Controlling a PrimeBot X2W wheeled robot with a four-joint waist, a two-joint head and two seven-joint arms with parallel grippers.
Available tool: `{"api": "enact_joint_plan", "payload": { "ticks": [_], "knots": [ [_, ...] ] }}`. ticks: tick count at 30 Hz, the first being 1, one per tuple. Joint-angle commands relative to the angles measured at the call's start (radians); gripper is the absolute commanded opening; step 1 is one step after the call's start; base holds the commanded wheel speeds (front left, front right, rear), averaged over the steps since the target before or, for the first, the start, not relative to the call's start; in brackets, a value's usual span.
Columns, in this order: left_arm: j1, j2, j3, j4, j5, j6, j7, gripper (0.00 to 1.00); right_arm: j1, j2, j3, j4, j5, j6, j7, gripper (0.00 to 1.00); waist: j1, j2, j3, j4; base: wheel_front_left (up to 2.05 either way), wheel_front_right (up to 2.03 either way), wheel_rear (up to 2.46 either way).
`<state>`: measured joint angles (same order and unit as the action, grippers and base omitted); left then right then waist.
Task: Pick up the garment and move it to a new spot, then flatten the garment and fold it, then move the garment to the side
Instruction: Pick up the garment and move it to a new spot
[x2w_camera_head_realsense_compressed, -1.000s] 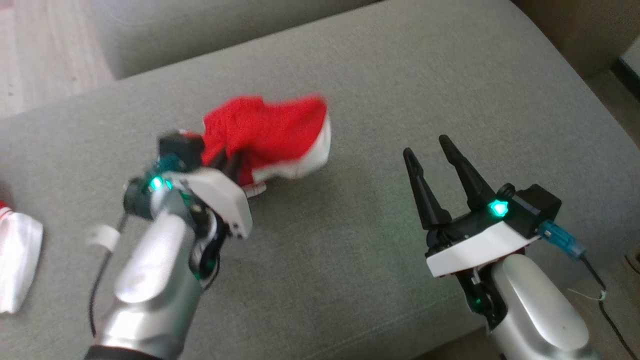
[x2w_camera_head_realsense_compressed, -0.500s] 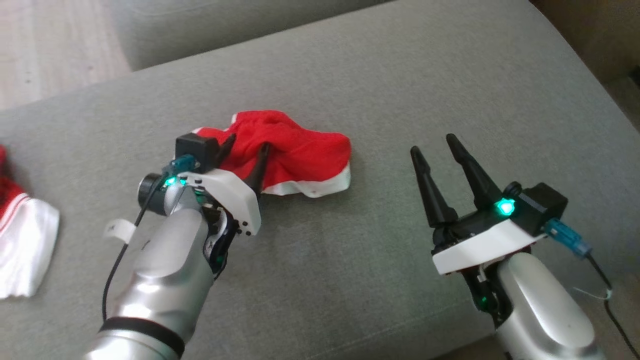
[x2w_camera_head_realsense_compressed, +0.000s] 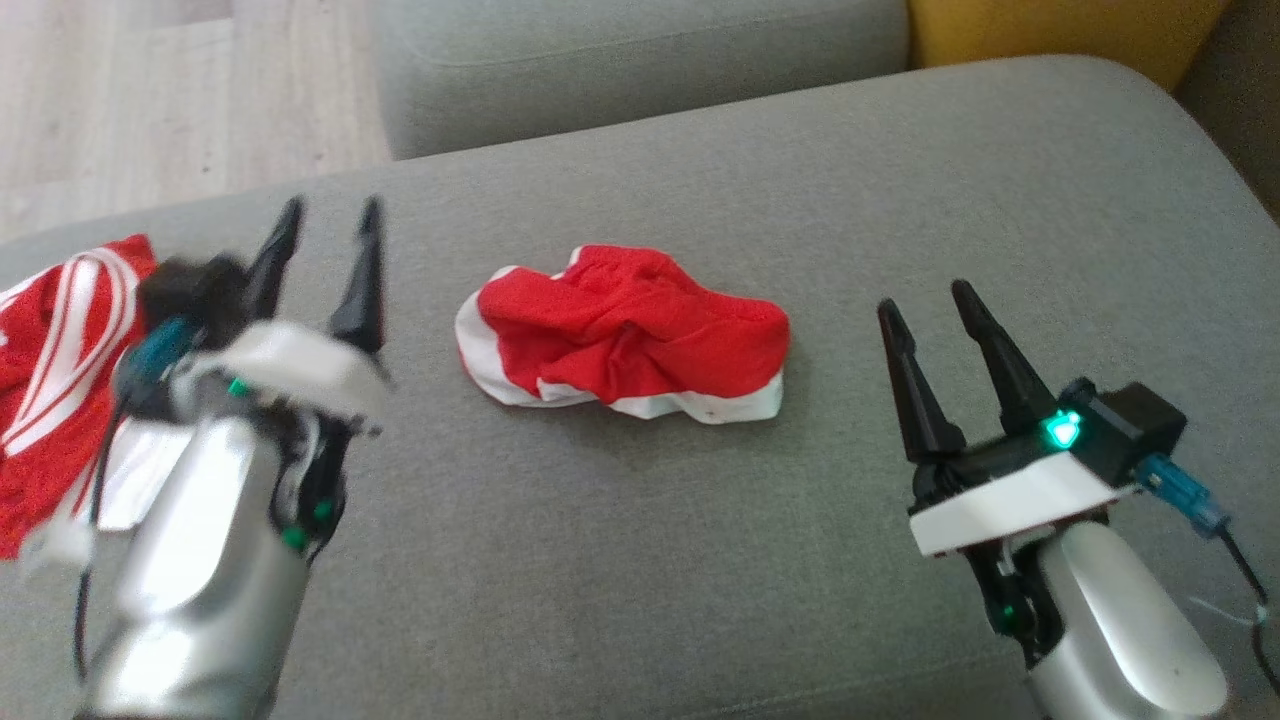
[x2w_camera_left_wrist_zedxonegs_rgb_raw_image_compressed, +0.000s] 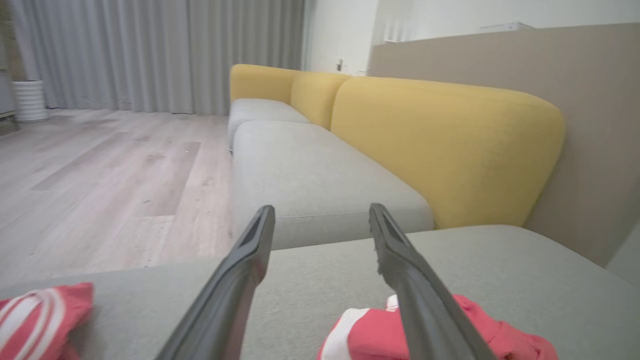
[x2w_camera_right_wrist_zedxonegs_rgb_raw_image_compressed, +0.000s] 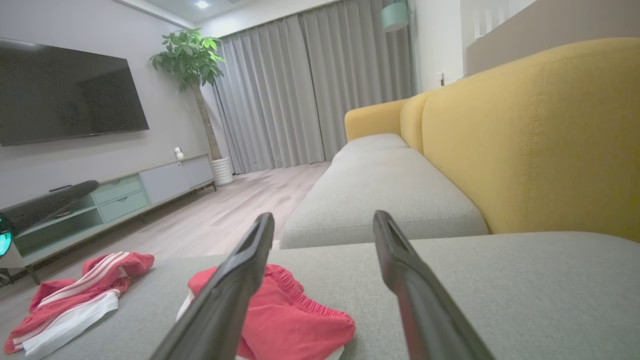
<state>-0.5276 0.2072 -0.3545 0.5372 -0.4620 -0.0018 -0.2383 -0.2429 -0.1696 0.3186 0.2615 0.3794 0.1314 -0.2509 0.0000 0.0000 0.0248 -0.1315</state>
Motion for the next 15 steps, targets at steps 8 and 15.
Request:
{"api": "enact_joint_plan", "payload": {
  "ticks": [8, 15],
  "knots": [
    [0.276, 0.077, 0.165, -0.307, -0.016, 0.121, -0.022, 1.00, 0.008, -0.018, -0.018, -0.026, -0.005, -0.001, -0.011, 1.00, 0.0000, 0.0000, -0.012, 0.028, 0.00, 0.00, 0.00],
    [0.470, 0.007, 0.253, -0.479, 0.058, 0.148, -0.023, 1.00, 0.026, -0.023, -0.041, -0.018, -0.003, -0.001, -0.011, 1.00, 0.0000, 0.0000, -0.005, 0.025, 0.00, 0.00, 0.00]
  ]
}}
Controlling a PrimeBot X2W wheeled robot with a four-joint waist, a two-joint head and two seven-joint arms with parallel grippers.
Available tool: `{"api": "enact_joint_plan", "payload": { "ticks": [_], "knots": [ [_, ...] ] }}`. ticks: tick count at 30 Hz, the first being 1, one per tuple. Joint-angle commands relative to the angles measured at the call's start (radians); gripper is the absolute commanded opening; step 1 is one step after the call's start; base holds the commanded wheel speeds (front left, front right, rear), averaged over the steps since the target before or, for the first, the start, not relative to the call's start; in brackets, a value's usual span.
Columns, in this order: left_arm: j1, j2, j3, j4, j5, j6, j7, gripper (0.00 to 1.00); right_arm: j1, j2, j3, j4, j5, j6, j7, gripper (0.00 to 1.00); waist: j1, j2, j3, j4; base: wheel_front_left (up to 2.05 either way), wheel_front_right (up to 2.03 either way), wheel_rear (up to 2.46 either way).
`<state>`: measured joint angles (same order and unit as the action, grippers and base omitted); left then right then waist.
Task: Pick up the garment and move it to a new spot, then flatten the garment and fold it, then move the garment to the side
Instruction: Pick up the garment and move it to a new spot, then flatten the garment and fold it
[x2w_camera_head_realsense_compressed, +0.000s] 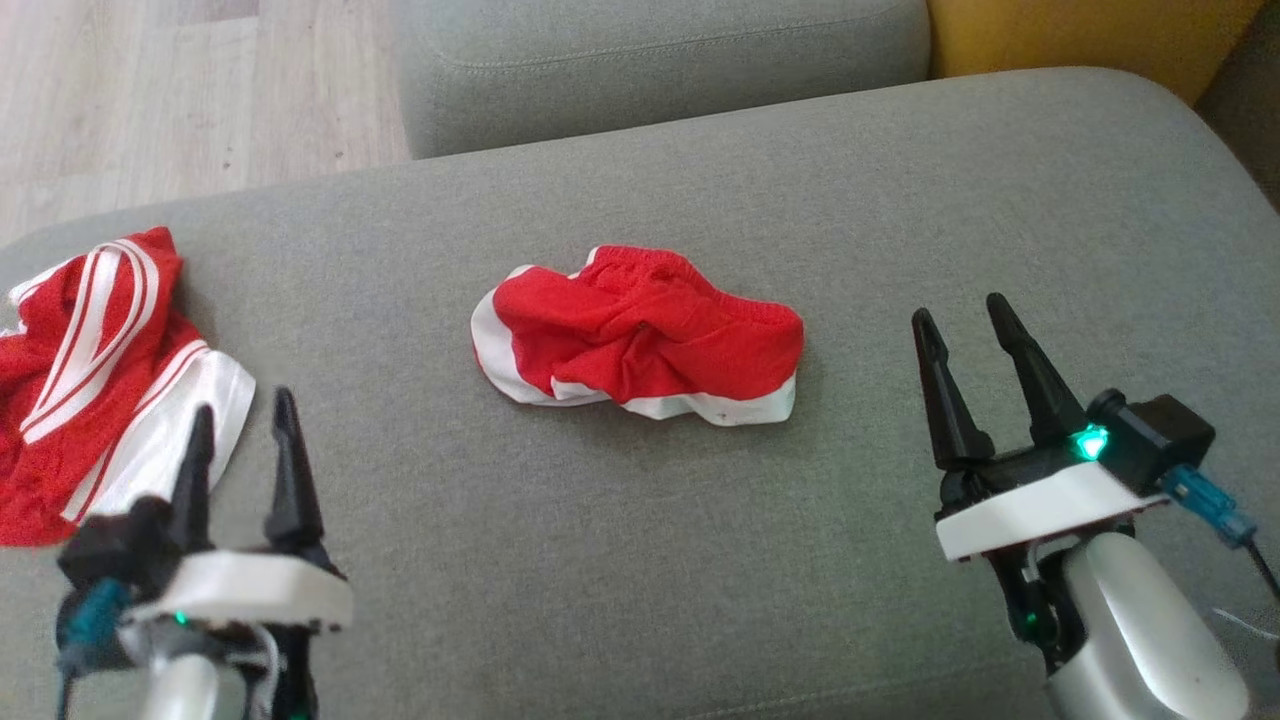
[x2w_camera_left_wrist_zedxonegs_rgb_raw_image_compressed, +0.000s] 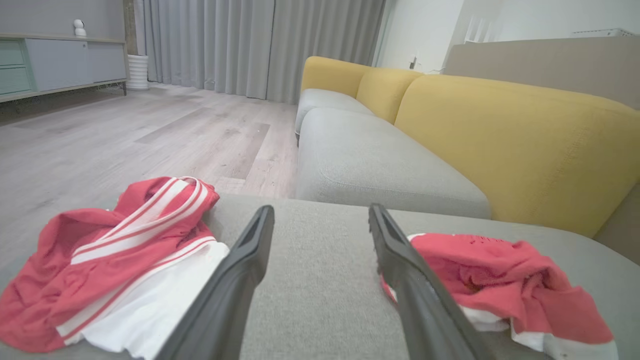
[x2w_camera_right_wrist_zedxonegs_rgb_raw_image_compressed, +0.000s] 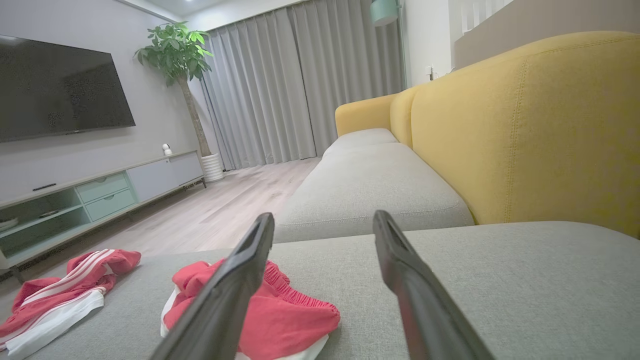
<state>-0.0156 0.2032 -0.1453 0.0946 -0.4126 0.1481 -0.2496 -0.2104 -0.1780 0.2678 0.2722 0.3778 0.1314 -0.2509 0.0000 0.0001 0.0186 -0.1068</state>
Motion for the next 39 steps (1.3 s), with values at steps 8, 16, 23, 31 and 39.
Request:
{"api": "enact_joint_plan", "payload": {
  "ticks": [8, 16, 23, 31, 39],
  "knots": [
    [0.005, -0.056, 0.066, -0.064, 0.081, -0.026, -0.012, 1.00, -0.005, -0.022, 0.016, -0.016, 0.000, -0.001, -0.011, 1.00, 0.0000, -0.0001, 0.006, 0.002, 0.00, 0.00, 0.00],
    [0.013, -0.094, 0.105, -0.062, 0.116, -0.056, -0.012, 1.00, -0.011, -0.025, 0.017, -0.017, 0.002, -0.001, -0.011, 1.00, 0.0000, -0.0001, 0.006, -0.001, 0.00, 0.00, 0.00],
    [0.015, -0.116, 0.126, -0.048, 0.135, -0.083, -0.012, 1.00, -0.011, -0.024, 0.023, -0.011, 0.005, -0.001, -0.011, 1.00, 0.0000, -0.0001, 0.002, -0.001, 0.00, 0.00, 0.00],
    [0.014, -0.133, 0.131, -0.040, 0.147, -0.100, -0.012, 1.00, -0.041, -0.040, 0.067, 0.034, 0.026, -0.001, -0.011, 1.00, 0.0000, -0.0001, 0.008, 0.016, 0.00, 0.00, 0.00],
    [-0.007, -0.142, 0.110, -0.040, 0.175, -0.114, -0.012, 1.00, -0.210, -0.101, 0.161, 0.174, 0.090, -0.001, 0.078, 1.00, 0.0000, -0.0001, 0.050, 0.080, 0.00, 0.00, 0.00]
  ]
}}
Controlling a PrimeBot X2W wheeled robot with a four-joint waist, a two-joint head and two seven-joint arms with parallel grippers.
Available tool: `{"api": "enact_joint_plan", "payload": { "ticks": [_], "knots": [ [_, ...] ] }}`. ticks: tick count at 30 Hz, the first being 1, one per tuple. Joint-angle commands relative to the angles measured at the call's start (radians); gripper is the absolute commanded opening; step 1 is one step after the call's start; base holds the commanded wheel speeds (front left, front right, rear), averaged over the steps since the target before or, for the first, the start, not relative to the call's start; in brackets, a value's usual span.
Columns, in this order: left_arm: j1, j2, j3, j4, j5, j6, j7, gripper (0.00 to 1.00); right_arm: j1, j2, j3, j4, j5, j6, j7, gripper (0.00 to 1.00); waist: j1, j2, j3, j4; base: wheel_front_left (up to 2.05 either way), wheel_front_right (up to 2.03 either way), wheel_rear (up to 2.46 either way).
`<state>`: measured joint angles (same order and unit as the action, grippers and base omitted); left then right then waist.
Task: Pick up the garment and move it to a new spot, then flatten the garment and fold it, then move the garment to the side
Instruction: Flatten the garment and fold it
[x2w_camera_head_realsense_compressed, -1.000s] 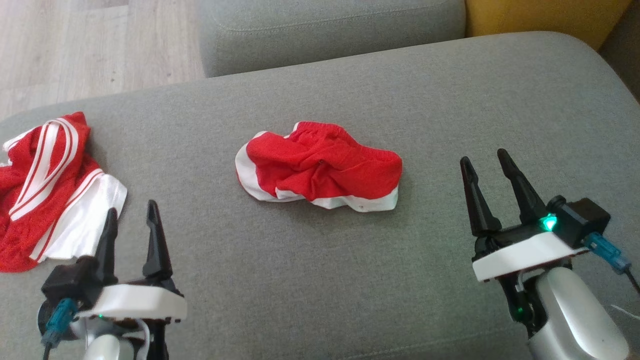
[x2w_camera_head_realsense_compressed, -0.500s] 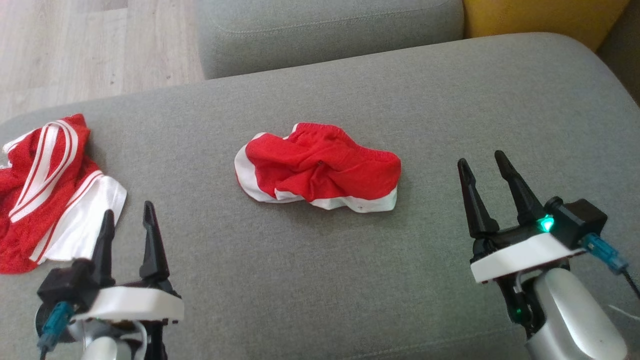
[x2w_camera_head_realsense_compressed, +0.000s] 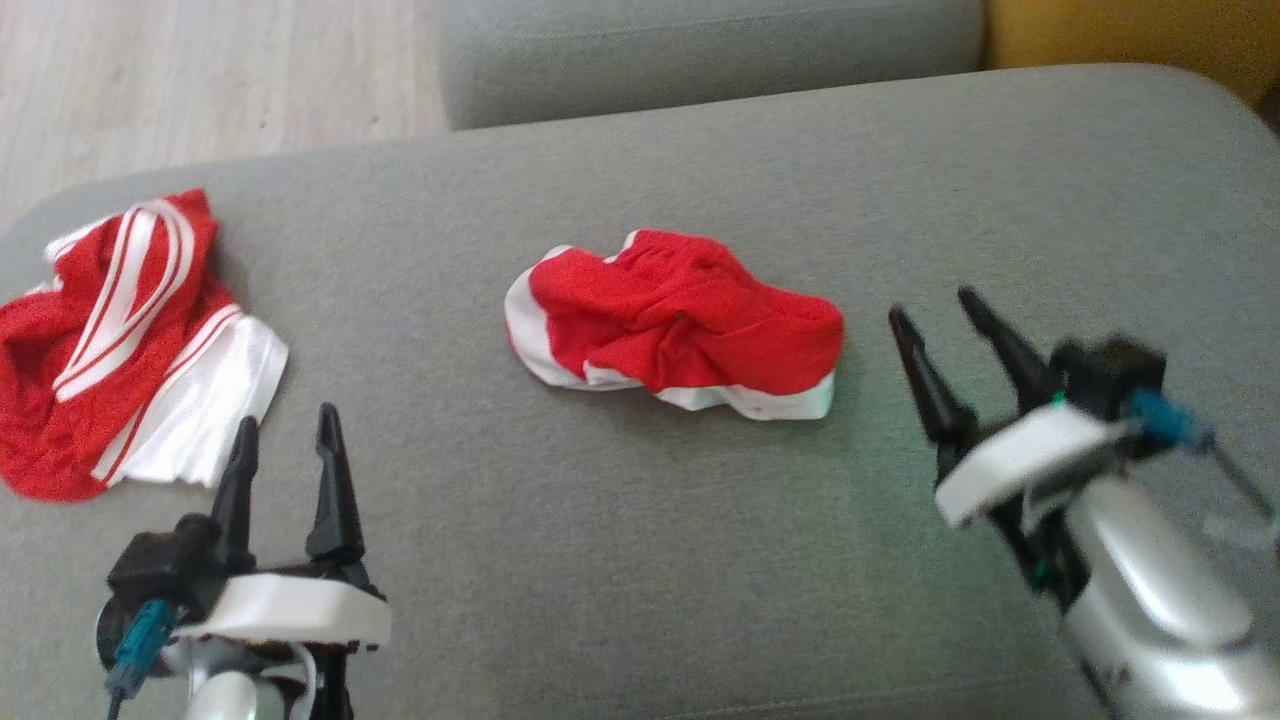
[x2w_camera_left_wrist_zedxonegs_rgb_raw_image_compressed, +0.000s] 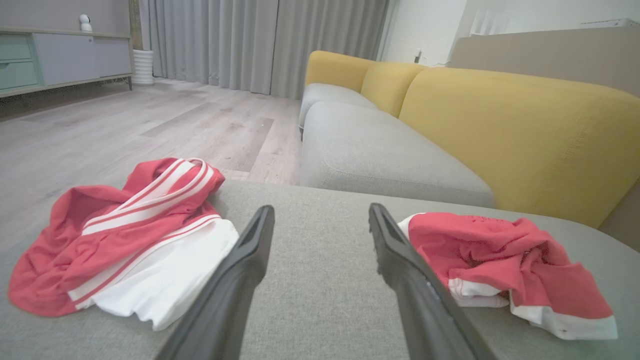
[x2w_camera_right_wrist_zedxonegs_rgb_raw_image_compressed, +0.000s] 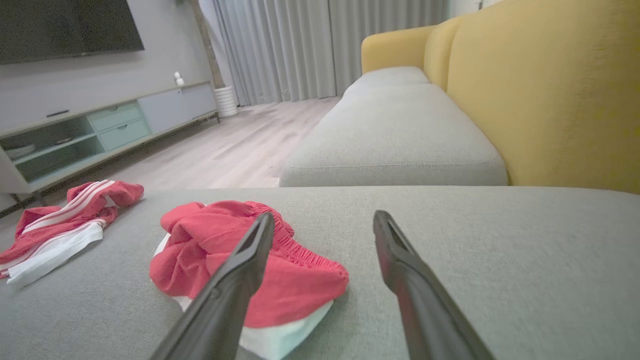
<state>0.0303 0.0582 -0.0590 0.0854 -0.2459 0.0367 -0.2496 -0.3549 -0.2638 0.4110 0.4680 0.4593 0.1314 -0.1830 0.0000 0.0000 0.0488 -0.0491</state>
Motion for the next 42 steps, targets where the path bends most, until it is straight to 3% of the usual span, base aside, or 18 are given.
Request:
{"api": "enact_joint_plan", "payload": {
  "ticks": [1, 9, 20, 26, 27, 29, 30, 36, 42],
  "knots": [
    [-0.060, 0.001, 0.019, -0.030, 0.010, -0.004, -0.012, 1.00, -0.097, -0.030, 0.034, -0.002, 0.017, -0.001, 0.037, 1.00, 0.0000, 0.0000, 0.029, 0.035, 0.00, 0.00, 0.00],
    [-0.100, -0.006, -0.013, -0.010, -0.002, -0.007, -0.012, 1.00, -0.328, -0.134, 0.219, 0.168, 0.159, -0.001, 0.329, 1.00, 0.0000, 0.0000, 0.085, 0.143, 0.00, 0.00, 0.00],
    [-0.119, -0.008, -0.032, -0.002, -0.020, 0.003, -0.012, 1.00, -0.452, -0.176, 0.400, 0.357, 0.336, -0.001, 0.645, 1.00, 0.0000, 0.0000, 0.118, 0.230, 0.00, 0.00, 0.00],
    [-0.124, -0.008, -0.034, 0.004, -0.029, 0.007, -0.012, 1.00, -0.487, -0.175, 0.481, 0.413, 0.353, -0.001, 0.693, 1.00, 0.0000, 0.0000, 0.128, 0.240, 0.00, 0.00, 0.00],
    [-0.126, -0.008, -0.033, 0.005, -0.030, 0.006, -0.012, 1.00, -0.490, -0.175, 0.490, 0.416, 0.361, -0.001, 0.694, 0.87, 0.0000, 0.0000, 0.128, 0.239, 0.00, 0.00, 0.00],
    [-0.127, -0.008, -0.030, 0.009, -0.030, 0.007, -0.012, 1.00, -0.494, -0.176, 0.512, 0.413, 0.376, -0.001, 0.687, 0.12, 0.0000, 0.0000, 0.127, 0.235, 0.00, 0.00, 0.00],
    [-0.128, -0.008, -0.029, 0.011, -0.030, 0.008, -0.012, 1.00, -0.496, -0.176, 0.521, 0.407, 0.385, -0.001, 0.675, 0.00, 0.0000, 0.0000, 0.124, 0.230, 0.00, 0.00, 0.00],
    [-0.126, -0.008, -0.016, 0.018, -0.021, 0.002, -0.012, 1.00, -0.542, -0.201, 0.540, 0.397, 0.411, -0.001, 0.528, 0.00, 0.0000, 0.0000, 0.112, 0.191, 0.00, 0.00, 0.00],
    [-0.133, -0.008, -0.015, 0.006, -0.010, -0.002, -0.012, 1.00, -0.608, -0.238, 0.465, 0.461, 0.458, -0.001, 0.342, 0.00, 0.0000, 0.0000, 0.142, 0.157, 0.00, 0.00, 0.00]
  ]
}}
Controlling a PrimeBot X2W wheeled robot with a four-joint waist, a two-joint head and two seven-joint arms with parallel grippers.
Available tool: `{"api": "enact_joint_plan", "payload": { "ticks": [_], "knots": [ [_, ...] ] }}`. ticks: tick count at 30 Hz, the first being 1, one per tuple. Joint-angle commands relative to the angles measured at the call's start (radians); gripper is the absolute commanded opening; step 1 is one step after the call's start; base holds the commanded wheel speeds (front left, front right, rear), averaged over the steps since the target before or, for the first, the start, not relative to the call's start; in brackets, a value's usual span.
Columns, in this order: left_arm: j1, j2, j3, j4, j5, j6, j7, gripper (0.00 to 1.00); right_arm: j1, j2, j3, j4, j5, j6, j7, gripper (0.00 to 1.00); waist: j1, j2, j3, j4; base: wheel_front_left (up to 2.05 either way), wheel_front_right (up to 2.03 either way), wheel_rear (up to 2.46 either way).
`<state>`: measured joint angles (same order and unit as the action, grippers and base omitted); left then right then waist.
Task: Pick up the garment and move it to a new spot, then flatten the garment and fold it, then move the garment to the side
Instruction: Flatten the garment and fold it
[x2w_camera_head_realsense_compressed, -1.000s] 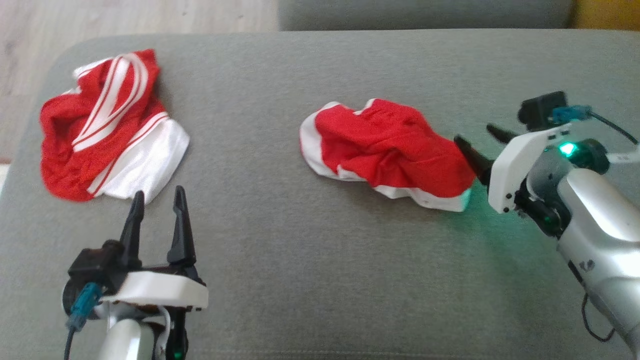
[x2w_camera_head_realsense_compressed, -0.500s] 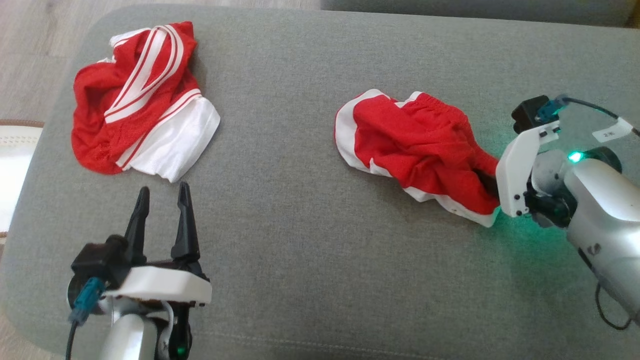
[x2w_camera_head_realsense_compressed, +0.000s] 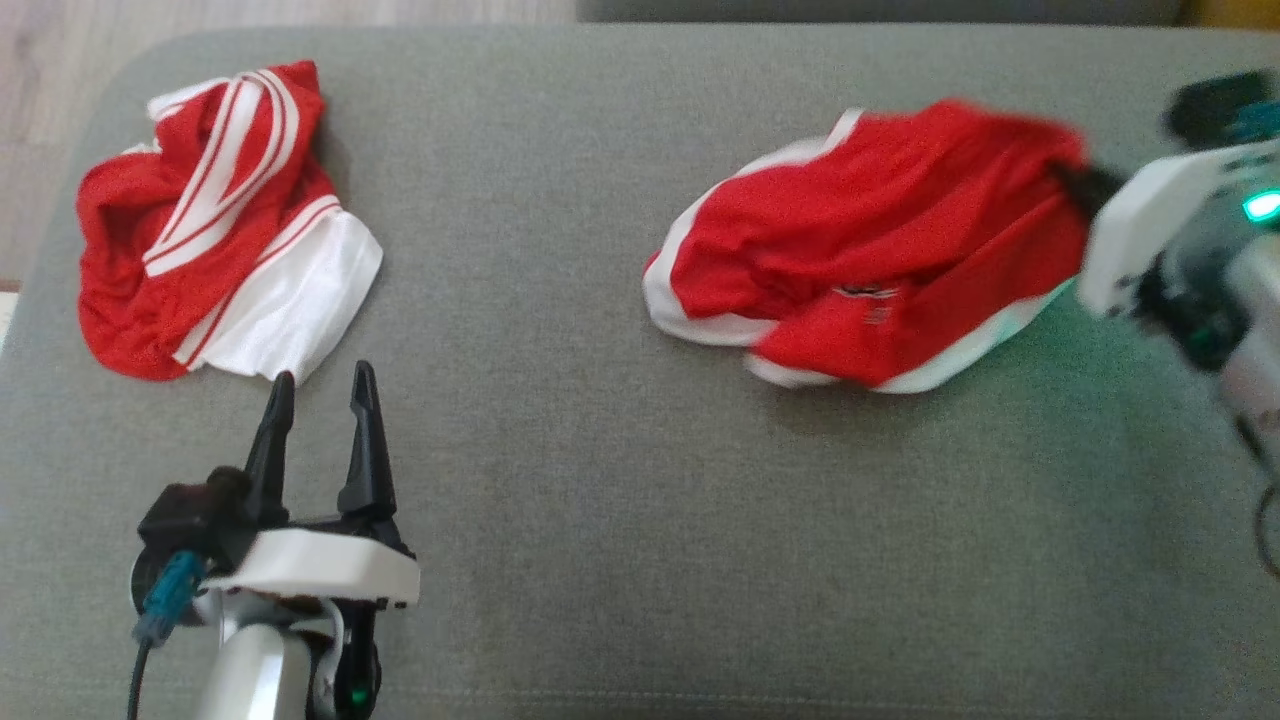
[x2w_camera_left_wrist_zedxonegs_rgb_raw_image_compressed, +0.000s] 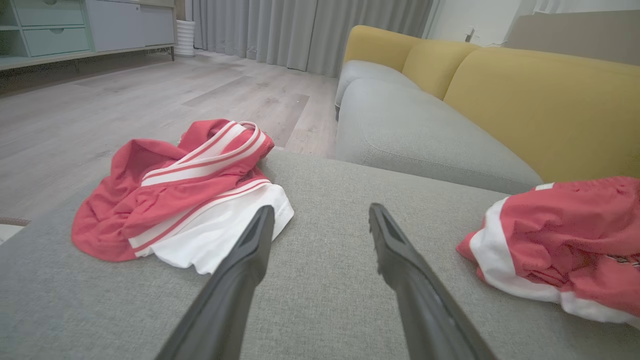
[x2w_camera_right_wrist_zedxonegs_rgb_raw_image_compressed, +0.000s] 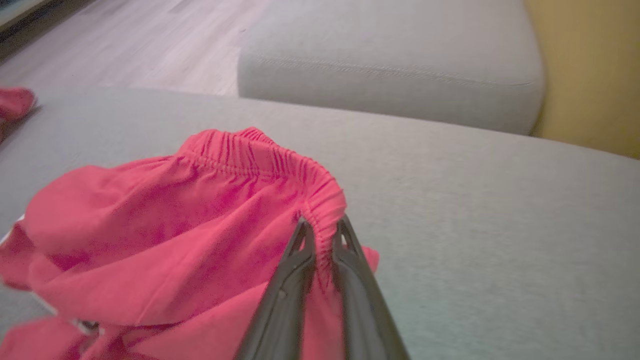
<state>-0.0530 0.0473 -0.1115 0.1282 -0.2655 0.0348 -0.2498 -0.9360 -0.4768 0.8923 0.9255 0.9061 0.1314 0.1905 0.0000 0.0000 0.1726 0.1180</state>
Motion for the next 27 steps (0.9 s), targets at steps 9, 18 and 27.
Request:
{"api": "enact_joint_plan", "payload": {
  "ticks": [9, 18, 27],
  "knots": [
    [-0.101, 0.003, 0.011, -0.045, 0.022, 0.001, -0.012, 1.00, -0.134, -0.072, -0.121, 0.262, 0.030, -0.001, -0.120, 0.00, 0.0000, 0.0000, 0.132, 0.007, 0.00, 0.00, 0.00],
    [-0.122, 0.003, 0.012, -0.026, 0.027, 0.001, -0.012, 1.00, -0.118, -0.026, -0.141, 0.318, 0.054, -0.001, -0.173, 1.00, 0.0000, 0.0000, 0.105, -0.013, 0.00, 0.00, 0.00],
    [-0.080, 0.003, 0.041, -0.006, 0.026, -0.013, -0.012, 1.00, -0.072, 0.061, -0.120, 0.260, 0.008, -0.001, -0.414, 1.00, 0.0000, 0.0000, -0.041, -0.097, 0.00, 0.00, 0.00]
  ]
}}
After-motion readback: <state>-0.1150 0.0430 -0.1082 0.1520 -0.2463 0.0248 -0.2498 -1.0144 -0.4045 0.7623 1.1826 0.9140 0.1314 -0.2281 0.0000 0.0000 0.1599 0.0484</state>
